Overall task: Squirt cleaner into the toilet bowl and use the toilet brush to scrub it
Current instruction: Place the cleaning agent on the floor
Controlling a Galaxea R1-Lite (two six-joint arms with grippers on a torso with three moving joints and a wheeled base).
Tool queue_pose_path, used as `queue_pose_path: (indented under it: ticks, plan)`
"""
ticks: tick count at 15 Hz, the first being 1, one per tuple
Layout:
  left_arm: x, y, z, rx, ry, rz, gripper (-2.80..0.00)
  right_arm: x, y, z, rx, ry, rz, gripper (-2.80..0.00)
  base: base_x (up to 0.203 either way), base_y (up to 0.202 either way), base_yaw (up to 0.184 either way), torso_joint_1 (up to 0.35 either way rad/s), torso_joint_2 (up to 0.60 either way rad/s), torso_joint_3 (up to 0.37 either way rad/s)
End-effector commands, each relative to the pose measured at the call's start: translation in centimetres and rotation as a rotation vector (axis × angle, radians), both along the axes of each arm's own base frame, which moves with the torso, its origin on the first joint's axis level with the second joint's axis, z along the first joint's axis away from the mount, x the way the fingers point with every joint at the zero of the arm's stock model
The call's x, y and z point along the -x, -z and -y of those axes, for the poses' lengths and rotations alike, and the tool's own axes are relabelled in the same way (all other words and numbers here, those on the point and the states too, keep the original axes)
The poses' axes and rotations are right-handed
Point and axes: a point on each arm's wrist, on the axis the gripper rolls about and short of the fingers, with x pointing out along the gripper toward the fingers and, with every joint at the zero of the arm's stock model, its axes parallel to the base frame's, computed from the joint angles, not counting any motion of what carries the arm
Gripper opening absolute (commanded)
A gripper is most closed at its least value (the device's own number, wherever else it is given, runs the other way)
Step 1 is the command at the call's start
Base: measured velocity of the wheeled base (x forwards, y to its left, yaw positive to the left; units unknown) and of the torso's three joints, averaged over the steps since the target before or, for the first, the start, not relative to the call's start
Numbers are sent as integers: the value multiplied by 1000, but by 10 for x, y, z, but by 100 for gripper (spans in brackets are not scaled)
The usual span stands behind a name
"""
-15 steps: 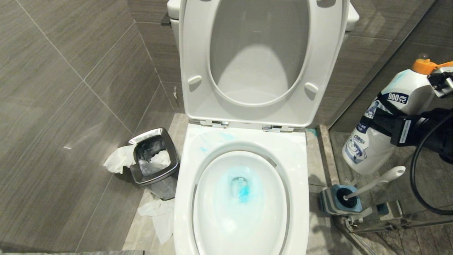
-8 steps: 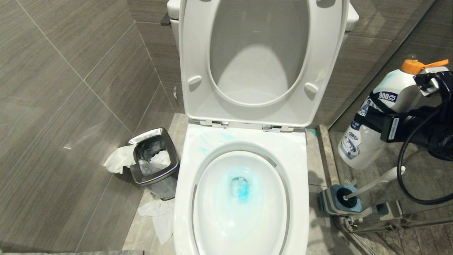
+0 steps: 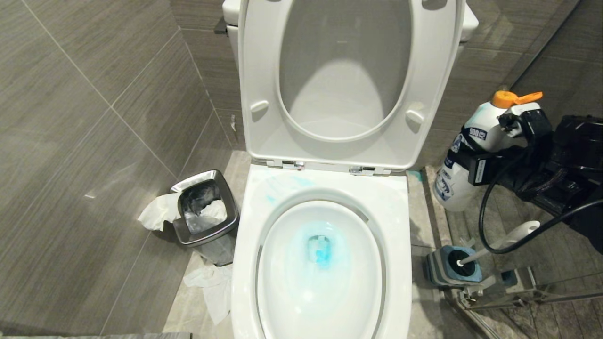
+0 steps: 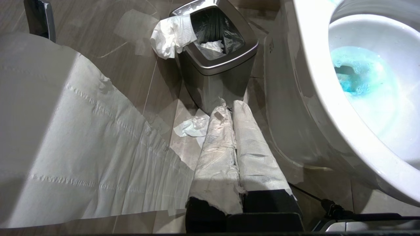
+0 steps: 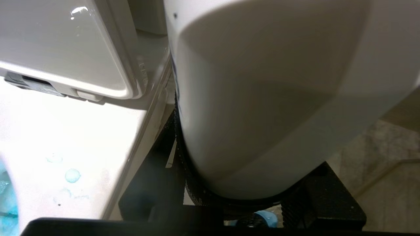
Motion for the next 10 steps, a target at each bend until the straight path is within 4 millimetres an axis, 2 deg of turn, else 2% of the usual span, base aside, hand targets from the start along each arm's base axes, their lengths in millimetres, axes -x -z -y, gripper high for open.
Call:
queue_pose_path:
  ticks: [1, 5, 10]
  plan:
    - [0, 0, 0, 0, 0, -2, -280, -20, 26, -2, 8, 3, -39, -280, 0, 0, 0, 0, 0, 0]
    - [0, 0, 0, 0, 0, -2, -280, -52, 60, 0, -3, 27, 59, -280, 0, 0, 0, 0, 0, 0]
    - [0, 0, 0, 0, 0, -2, -280, -72, 89, 13, -11, 55, 62, -280, 0, 0, 0, 0, 0, 0]
